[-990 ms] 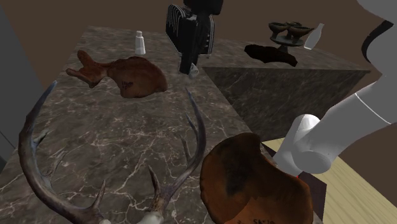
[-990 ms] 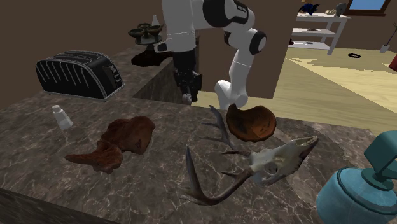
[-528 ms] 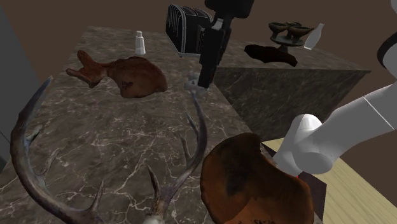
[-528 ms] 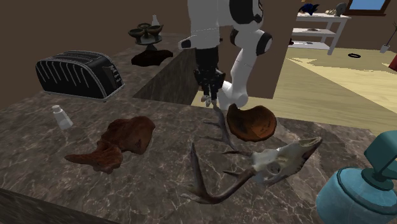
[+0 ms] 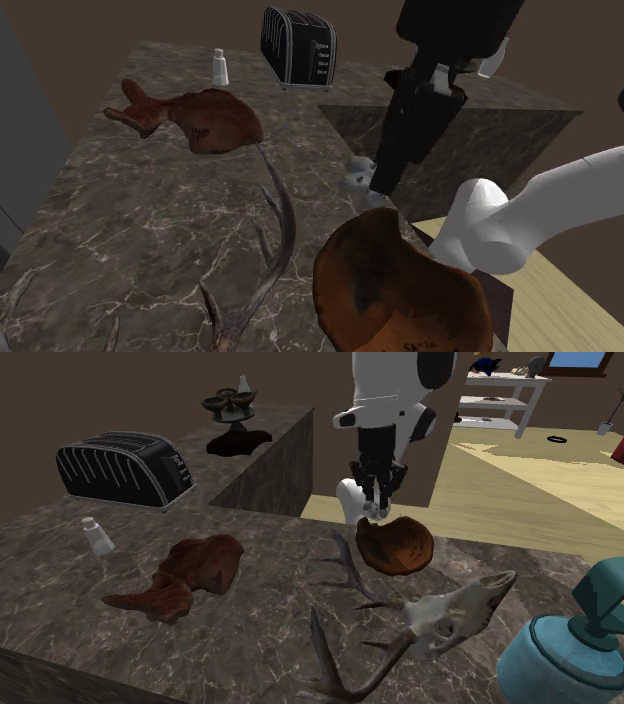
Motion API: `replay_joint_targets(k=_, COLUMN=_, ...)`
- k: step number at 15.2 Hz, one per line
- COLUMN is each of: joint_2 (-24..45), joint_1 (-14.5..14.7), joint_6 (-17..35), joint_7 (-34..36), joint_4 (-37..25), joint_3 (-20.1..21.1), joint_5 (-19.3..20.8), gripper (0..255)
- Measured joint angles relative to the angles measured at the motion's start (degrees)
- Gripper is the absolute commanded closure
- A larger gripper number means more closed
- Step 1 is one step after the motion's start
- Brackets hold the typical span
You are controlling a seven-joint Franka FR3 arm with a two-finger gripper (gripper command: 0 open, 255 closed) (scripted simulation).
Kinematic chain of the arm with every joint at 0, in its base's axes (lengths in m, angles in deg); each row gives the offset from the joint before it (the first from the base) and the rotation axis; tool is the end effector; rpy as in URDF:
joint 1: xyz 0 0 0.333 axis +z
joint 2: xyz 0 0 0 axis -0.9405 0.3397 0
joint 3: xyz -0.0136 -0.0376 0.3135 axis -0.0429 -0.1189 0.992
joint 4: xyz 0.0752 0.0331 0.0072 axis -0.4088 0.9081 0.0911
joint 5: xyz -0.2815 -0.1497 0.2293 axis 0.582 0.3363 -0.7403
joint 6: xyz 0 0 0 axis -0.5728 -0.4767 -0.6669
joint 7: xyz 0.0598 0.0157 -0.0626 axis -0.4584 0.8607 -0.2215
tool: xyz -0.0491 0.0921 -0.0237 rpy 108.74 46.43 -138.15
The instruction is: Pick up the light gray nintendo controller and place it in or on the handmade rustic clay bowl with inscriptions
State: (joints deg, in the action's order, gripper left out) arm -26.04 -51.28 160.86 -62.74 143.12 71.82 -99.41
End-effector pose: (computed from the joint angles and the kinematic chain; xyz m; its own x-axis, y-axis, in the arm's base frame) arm 0.1770 0.3420 0.7125 0.9154 0.4016 0.0269 0.3987 -0.8955 -0.1978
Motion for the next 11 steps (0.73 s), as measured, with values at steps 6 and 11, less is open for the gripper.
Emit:
replay_joint_targets(k=6, joint_2=-3.24, joint_1=1.94, joint_6=-0.13, joint_7=6.43, joint_4=0.48, joint_3=4.52, joint_5=-3.19, gripper=255)
replay_joint_targets(k=11, joint_2=-5.40, joint_1=2.53, joint_6=3.01, joint_7=5.55, joint_4=5.76, joint_3=5.01, joint_5=-4.14, gripper=255)
